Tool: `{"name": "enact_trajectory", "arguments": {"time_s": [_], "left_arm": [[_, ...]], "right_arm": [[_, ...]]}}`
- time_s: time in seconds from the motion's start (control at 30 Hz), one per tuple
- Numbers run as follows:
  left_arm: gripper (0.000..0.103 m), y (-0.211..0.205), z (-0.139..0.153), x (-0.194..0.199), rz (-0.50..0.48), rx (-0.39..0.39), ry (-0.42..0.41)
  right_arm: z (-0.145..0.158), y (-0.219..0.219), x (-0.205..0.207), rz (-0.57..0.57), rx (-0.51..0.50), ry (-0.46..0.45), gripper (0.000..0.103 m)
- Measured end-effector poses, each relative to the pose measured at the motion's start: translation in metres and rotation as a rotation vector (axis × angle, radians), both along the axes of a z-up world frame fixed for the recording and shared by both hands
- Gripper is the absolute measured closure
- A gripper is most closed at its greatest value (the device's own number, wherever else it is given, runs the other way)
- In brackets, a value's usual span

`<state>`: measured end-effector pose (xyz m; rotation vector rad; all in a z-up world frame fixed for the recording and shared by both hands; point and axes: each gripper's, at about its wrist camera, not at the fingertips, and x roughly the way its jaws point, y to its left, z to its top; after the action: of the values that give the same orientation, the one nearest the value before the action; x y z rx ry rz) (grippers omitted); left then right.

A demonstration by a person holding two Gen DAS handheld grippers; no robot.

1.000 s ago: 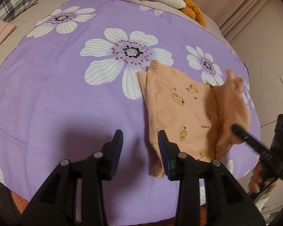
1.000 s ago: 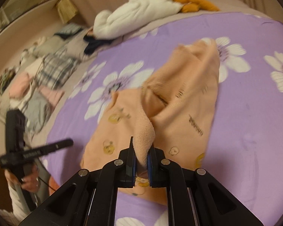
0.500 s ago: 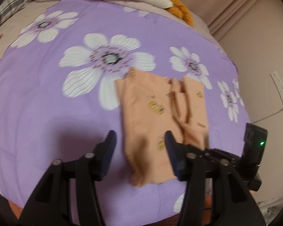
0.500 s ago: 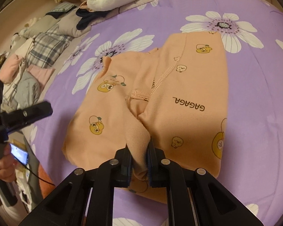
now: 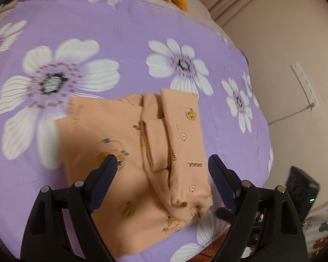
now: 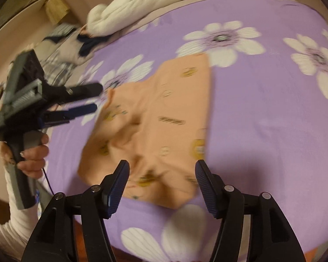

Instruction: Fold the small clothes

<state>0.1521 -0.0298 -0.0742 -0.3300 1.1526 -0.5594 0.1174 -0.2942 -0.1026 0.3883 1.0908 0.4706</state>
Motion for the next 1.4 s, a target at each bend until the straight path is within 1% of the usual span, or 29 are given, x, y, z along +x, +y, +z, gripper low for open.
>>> {"name": "enact_trajectory", "arguments": {"time_s": [0.17,0.27,0.37,0.43,0.5,0.53,0.57,0.6,0.63,0.67,0.73,0.83,0.9,0.97,1.07,1.17,1.23,1.4], "left_arm": [[0.019,-0.031,-0.028,0.016,-0.053,0.021,0.044],[0.026,-0.044,-0.042,0.023,-0.065,0.034,0.076],[0.028,-0.050,-0.049,0.026,-0.067,0.034,0.079],[0.036,-0.052,-0.050,0.028,-0.070,0.041,0.071],[0.055,-0.054,-0.053,0.029,-0.061,0.052,0.068],[0.060,-0.054,-0.053,0.029,-0.058,0.055,0.069],[0.071,-0.054,-0.054,0.029,-0.060,0.055,0.065],[0.084,-0.054,-0.053,0.028,-0.059,0.045,0.060],[0.087,-0.053,-0.052,0.026,-0.057,0.034,0.063],[0.088,-0.053,-0.050,0.025,-0.050,0.035,0.059],[0.090,-0.054,-0.039,0.019,-0.038,0.064,0.028],[0.090,-0.053,-0.020,0.013,-0.043,0.070,-0.018],[0.090,-0.049,-0.003,0.008,-0.052,0.091,-0.057],[0.090,-0.040,0.009,0.004,-0.045,0.110,-0.083],[0.090,-0.022,0.018,0.002,-0.019,0.126,-0.101],[0.090,-0.002,0.021,-0.002,0.013,0.162,-0.122],[0.090,0.012,0.019,-0.004,0.031,0.179,-0.122],[0.090,0.040,-0.002,-0.007,0.082,0.198,-0.061]], "right_arm": [[-0.006,-0.024,-0.001,-0.097,-0.014,0.019,0.041],[-0.012,-0.033,-0.001,-0.127,-0.021,0.033,0.041],[-0.015,-0.038,-0.003,-0.140,-0.026,0.042,0.041],[-0.018,-0.039,-0.003,-0.145,-0.021,0.053,0.041],[-0.020,-0.039,-0.003,-0.147,-0.020,0.059,0.041],[-0.021,-0.039,-0.003,-0.147,-0.021,0.061,0.041],[-0.022,-0.038,-0.003,-0.149,-0.022,0.063,0.041],[-0.022,-0.038,-0.004,-0.149,-0.020,0.064,0.041],[-0.022,-0.038,-0.004,-0.149,-0.017,0.066,0.041],[-0.023,-0.038,-0.004,-0.149,-0.014,0.069,0.041],[-0.024,-0.038,-0.003,-0.148,-0.016,0.080,0.041],[-0.025,-0.038,-0.003,-0.144,-0.014,0.087,0.041],[-0.022,-0.037,-0.003,-0.139,-0.020,0.080,0.041],[-0.020,-0.036,-0.002,-0.135,-0.019,0.073,0.041],[-0.017,-0.033,0.000,-0.126,-0.018,0.059,0.041],[-0.015,-0.028,0.002,-0.111,-0.018,0.053,0.041],[-0.015,-0.023,0.004,-0.096,-0.021,0.049,0.041],[-0.013,-0.011,0.007,-0.064,-0.030,0.043,0.041]]}}
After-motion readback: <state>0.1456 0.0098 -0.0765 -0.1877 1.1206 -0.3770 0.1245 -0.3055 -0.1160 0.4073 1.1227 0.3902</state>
